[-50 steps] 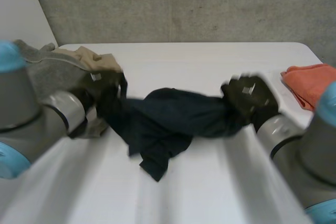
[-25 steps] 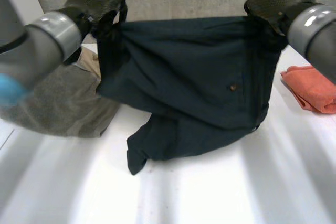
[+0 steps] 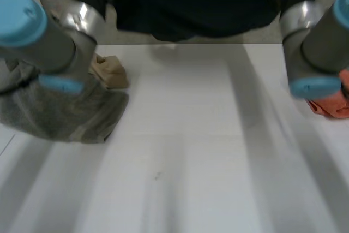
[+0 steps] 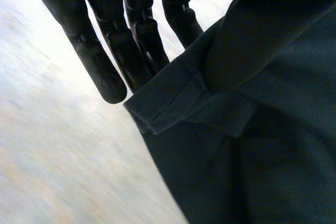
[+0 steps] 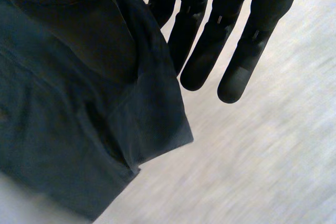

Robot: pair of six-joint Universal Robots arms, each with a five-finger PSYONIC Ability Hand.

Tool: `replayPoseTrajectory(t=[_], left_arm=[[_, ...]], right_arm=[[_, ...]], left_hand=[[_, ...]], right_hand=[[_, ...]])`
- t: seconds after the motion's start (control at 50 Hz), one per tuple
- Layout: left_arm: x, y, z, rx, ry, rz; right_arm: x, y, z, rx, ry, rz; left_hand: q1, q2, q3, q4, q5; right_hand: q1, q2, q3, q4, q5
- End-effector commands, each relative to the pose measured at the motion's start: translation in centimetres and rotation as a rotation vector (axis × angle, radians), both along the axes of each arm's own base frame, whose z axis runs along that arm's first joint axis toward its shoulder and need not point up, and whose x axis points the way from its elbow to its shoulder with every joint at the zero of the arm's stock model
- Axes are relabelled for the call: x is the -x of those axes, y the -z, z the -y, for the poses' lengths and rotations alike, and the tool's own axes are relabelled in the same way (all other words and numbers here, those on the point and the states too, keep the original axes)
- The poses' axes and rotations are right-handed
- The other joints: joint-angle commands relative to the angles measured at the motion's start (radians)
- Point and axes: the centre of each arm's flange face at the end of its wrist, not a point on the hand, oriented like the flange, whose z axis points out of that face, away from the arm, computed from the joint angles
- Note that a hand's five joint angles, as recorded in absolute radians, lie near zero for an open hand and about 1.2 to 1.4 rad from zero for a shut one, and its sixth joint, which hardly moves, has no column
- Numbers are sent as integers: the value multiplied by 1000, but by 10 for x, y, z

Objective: Fold the laundry.

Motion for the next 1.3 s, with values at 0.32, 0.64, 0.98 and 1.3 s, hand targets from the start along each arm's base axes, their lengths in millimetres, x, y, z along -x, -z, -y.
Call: replayPoseTrajectory(t=[0.32, 0.64, 0.98, 1.3], left_arm=[[-49, 136, -176, -698, 34, 723], [-77, 103, -263, -717, 205, 1110], [-31, 89, -157, -472, 41, 711], [1, 167, -78, -530, 234, 691]], right_arm=[[40, 150, -109, -783, -113, -587], [89, 122, -204, -865, -193, -941], [73, 138, -184, -788, -158, -780], [69, 143, -185, -776, -159, -735]], left_hand=[[253, 196, 205, 194, 239], [253, 196, 205, 194, 239], [-827, -884, -875, -886, -841], [-598, -655, -646, -657, -612]], right_hand=[[276, 224, 207, 196, 212], [276, 224, 207, 196, 212], [276, 224, 207, 196, 212], [276, 224, 207, 196, 212]])
